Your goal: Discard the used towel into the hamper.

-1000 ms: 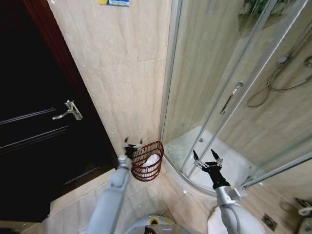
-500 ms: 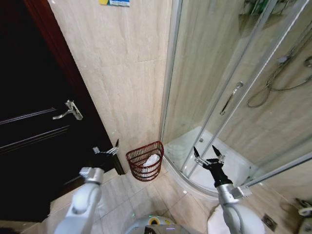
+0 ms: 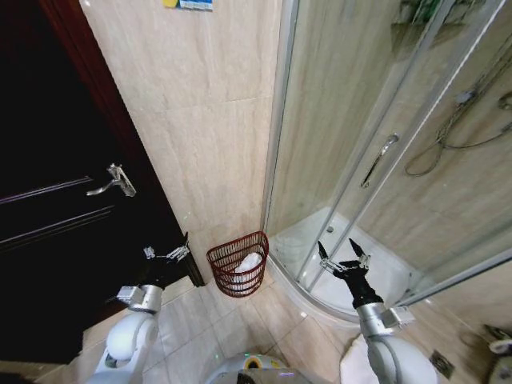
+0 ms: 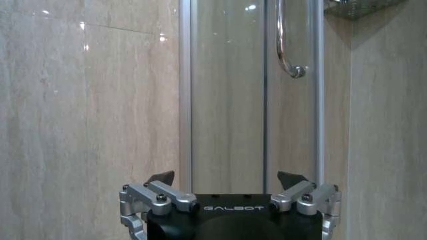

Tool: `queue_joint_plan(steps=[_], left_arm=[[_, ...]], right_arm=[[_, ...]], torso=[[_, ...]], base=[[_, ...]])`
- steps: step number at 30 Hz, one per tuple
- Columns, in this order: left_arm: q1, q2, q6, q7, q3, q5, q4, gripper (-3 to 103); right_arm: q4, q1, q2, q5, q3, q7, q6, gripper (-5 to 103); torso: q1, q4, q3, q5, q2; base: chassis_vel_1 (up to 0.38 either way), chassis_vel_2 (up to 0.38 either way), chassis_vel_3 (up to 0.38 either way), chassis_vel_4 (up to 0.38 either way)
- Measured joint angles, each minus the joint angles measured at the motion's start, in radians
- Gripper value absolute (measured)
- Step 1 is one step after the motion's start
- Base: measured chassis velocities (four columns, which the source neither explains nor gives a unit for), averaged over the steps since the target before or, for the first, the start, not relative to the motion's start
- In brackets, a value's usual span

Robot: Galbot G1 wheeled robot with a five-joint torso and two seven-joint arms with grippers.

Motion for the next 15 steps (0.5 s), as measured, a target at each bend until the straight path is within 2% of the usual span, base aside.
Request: queue_joint_plan(steps=[9, 15], left_arm=[[0.000, 0.004, -0.004, 0.004, 0.002, 0.007, -0.004, 100], [-0.003, 0.010, -0.006, 0.005, 0.000, 0.009, -0.005, 100]], right_arm=[[0.003, -0.007, 0.001, -0.002, -0.001, 0.000, 0.001, 100], [0.005, -0.013, -0.002, -0.003, 0.000, 0.000, 0.003, 100]], torso=[[0.000, 0.0000, 0.000, 0.0000, 0.000], [0.000, 0.0001, 0.000, 0.0000, 0.000]], base=[[0.061, -0.052, -0.070, 0.059], [0.010, -0.007, -0.007, 0.007]])
